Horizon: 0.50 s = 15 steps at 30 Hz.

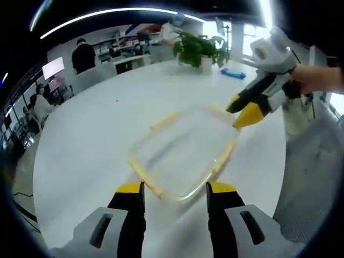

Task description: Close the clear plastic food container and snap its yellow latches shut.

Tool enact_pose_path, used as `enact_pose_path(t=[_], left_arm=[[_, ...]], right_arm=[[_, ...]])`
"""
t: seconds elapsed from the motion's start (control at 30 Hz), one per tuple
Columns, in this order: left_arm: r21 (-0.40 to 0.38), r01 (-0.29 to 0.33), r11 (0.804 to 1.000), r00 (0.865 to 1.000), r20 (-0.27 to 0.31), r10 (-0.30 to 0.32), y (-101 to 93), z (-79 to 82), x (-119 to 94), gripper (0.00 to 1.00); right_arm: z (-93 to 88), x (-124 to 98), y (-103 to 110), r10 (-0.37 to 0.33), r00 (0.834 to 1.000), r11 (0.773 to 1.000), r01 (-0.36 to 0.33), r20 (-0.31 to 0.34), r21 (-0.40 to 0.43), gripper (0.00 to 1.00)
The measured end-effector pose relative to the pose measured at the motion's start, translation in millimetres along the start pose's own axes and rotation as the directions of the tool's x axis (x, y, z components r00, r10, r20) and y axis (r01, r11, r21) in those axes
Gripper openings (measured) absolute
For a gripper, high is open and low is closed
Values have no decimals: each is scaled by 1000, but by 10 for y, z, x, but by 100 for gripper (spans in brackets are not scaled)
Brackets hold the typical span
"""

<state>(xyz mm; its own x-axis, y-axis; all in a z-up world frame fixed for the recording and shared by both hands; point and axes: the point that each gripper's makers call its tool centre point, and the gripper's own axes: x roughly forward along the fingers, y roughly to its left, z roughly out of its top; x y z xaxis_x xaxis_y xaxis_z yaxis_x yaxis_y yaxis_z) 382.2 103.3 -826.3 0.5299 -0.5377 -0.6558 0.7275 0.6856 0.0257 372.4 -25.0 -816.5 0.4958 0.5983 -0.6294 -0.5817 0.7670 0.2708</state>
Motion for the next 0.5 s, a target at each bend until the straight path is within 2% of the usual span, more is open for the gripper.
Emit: enact_pose_path(t=[0.37,0.5], left_arm=[[9,-16,1000,1000,-8,16,161,88,120,43],[-1,-27,1000,1000,-5,27,232,127,163,43]], right_arm=[[153,120,-133,11,1000,1000,-11,-5,-6,31],[233,170,-190,3,1000,999,-3,-8,-32,30]])
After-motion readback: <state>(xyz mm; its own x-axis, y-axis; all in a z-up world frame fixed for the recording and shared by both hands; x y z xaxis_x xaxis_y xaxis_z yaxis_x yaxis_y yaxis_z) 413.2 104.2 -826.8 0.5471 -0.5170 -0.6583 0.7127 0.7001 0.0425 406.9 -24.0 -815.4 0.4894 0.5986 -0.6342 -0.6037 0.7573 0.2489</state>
